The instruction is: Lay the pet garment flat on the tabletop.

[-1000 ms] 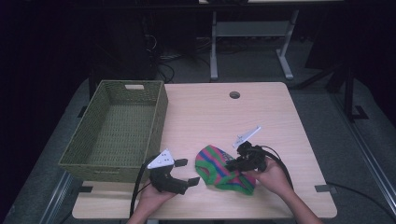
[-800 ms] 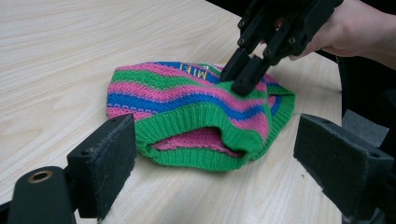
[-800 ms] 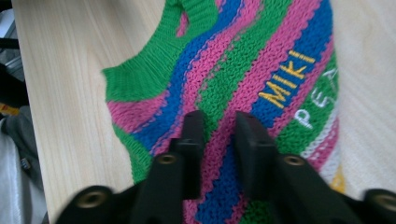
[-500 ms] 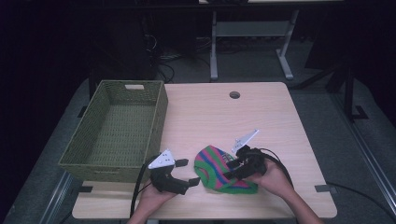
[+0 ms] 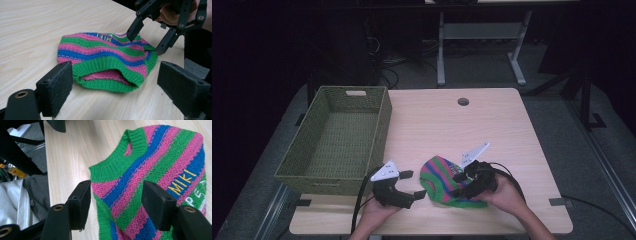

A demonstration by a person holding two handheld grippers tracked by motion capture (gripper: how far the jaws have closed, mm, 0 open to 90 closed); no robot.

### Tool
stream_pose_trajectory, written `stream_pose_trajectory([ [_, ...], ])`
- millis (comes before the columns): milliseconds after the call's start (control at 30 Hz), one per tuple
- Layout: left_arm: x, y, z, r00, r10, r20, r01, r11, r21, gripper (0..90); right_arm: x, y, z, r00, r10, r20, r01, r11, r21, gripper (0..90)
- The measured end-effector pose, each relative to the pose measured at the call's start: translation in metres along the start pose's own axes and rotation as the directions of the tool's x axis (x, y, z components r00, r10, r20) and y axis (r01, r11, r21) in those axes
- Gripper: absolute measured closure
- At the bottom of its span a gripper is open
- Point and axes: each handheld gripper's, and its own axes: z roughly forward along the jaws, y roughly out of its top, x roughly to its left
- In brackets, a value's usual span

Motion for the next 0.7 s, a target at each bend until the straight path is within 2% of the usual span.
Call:
stream_pose_trajectory([
  [167, 0.0012, 0.0006, 0.0003, 0.9999, -0.009, 0.006, 0.009, 0.9999, -0.008, 12.8, 0.0028, -0.0037, -0.0042, 0.9999, -0.011, 0.005, 0.011, 1.000, -0.013, 39.7],
  [333, -0.0002, 0.0007, -0.0005, 1.0000, 0.001, 0.003, -0.001, 1.0000, -0.005, 12.8, 0.0059, -0.0049, -0.0059, 0.9999, -0.008, 0.014, 0.008, 1.000, -0.011, 37.1],
  [367, 0.0000, 0.0006, -0.0007, 1.0000, 0.001, 0.002, -0.001, 1.0000, -0.007, 12.8, 0.0048, -0.0054, -0.0055, 0.9997, -0.021, 0.014, 0.021, 1.000, -0.020, 36.9],
  [633, 0.0001, 0.0003, 0.0032, 0.9999, -0.002, 0.011, 0.002, 1.0000, 0.003, 12.9, 0.0038, -0.0044, -0.0023, 0.9998, -0.017, -0.006, 0.017, 1.000, -0.020, 35.6],
  [700, -0.0002, 0.0005, 0.0026, 0.9998, 0.012, 0.014, -0.012, 0.9999, 0.011, 12.9, 0.0027, -0.0043, -0.0010, 0.9999, -0.014, -0.009, 0.014, 1.000, -0.016, 35.6],
])
